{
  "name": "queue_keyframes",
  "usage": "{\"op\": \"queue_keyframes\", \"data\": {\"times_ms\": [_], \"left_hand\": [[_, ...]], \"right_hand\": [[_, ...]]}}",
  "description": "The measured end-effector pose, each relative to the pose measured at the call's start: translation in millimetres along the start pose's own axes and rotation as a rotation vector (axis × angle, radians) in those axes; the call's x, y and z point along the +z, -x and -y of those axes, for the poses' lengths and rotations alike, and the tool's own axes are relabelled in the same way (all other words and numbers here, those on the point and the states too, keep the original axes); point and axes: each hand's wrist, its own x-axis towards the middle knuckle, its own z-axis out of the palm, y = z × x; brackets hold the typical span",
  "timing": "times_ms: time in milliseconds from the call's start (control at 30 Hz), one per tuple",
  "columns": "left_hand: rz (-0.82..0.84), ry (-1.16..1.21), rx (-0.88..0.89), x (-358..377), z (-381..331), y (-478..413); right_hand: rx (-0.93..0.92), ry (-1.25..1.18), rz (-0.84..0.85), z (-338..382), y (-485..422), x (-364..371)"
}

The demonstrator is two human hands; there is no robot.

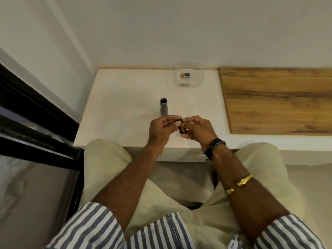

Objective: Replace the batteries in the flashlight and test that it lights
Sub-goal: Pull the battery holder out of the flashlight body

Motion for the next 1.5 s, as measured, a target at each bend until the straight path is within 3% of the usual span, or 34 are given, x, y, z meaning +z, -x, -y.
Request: {"op": "queue_keyframes", "data": {"times_ms": [300,600,1133,1333,1500], "left_hand": [[0.015,-0.114,0.053,0.6,1.6,0.0],[-0.016,-0.317,0.222,3.7,1.5,4.4],[0.018,-0.409,0.322,9.6,-3.7,8.9],[-0.090,-0.375,0.281,7.6,0.6,5.0],[-0.168,-0.174,0.111,6.2,2.3,2.4]], "right_hand": [[0.032,-0.065,-0.022,-0.3,1.8,3.8],[0.076,-0.097,-0.023,-4.6,-1.2,3.4],[0.173,-0.295,-0.049,4.9,1.2,7.8],[0.034,-0.108,-0.080,-5.0,-4.0,9.2],[-0.190,0.138,-0.184,-15.5,-3.6,11.7]]}}
